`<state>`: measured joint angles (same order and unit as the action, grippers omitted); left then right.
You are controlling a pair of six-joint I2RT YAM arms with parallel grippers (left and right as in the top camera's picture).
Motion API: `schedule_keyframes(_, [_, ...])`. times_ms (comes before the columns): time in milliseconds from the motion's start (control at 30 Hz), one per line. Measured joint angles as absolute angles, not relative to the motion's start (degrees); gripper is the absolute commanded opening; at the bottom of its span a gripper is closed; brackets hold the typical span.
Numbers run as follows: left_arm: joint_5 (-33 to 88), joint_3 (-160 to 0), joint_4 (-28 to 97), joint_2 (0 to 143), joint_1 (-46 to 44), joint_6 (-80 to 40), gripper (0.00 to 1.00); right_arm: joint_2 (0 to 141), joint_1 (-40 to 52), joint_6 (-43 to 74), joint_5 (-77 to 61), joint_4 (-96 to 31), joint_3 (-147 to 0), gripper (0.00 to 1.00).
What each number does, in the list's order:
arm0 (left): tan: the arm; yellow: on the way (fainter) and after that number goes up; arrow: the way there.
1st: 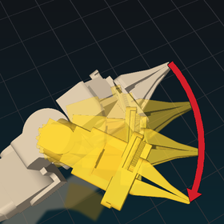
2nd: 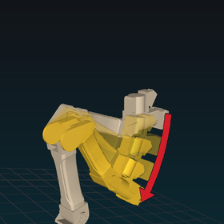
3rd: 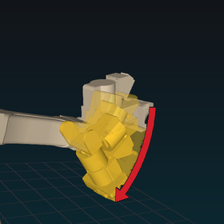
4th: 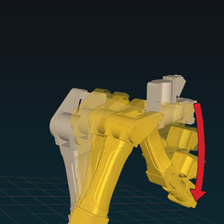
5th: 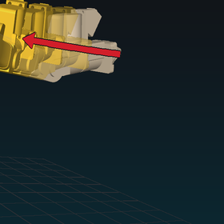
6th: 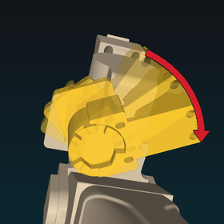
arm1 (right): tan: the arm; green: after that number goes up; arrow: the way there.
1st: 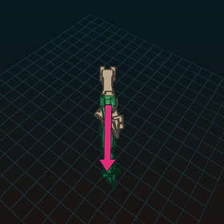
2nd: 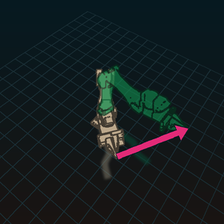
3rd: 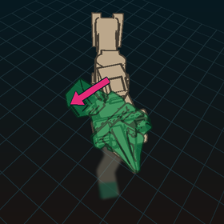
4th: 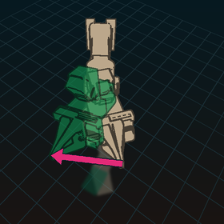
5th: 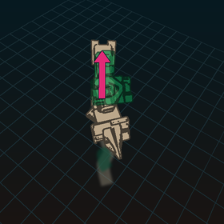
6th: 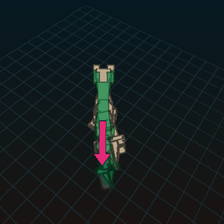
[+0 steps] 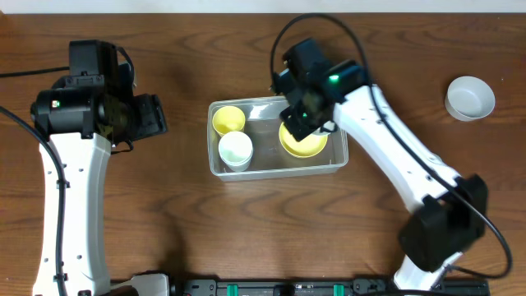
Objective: Pack container
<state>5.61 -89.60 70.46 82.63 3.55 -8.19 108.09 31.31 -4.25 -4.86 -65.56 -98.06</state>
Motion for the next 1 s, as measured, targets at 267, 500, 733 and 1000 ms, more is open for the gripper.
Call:
schedule_keyframes(267, [5.61, -89.60, 70.50, 82.63, 3.55, -8.16, 0.71, 113.84, 31.42, -5.50, -3.62, -64.93, -97.84, 0.41])
schedule_keyframes(500, [5.61, -89.60, 70.54, 82.63, 3.55, -8.19, 0.71, 113.95, 31.05, -5.63, -2.09, -64.34, -98.41, 0.47])
schedule_keyframes(733, [5.61, -89.60, 70.57, 82.63, 3.55, -8.16, 0.71, 109.67, 21.74, 0.40, 5.69, -60.77, -102.02, 0.90])
schedule_keyframes(1000, [5.61, -89.60, 70.54, 82.63, 3.55, -8.19, 0.71, 106.52, -2.31, 0.43, 9.78, -51.99, -104.20, 0.90])
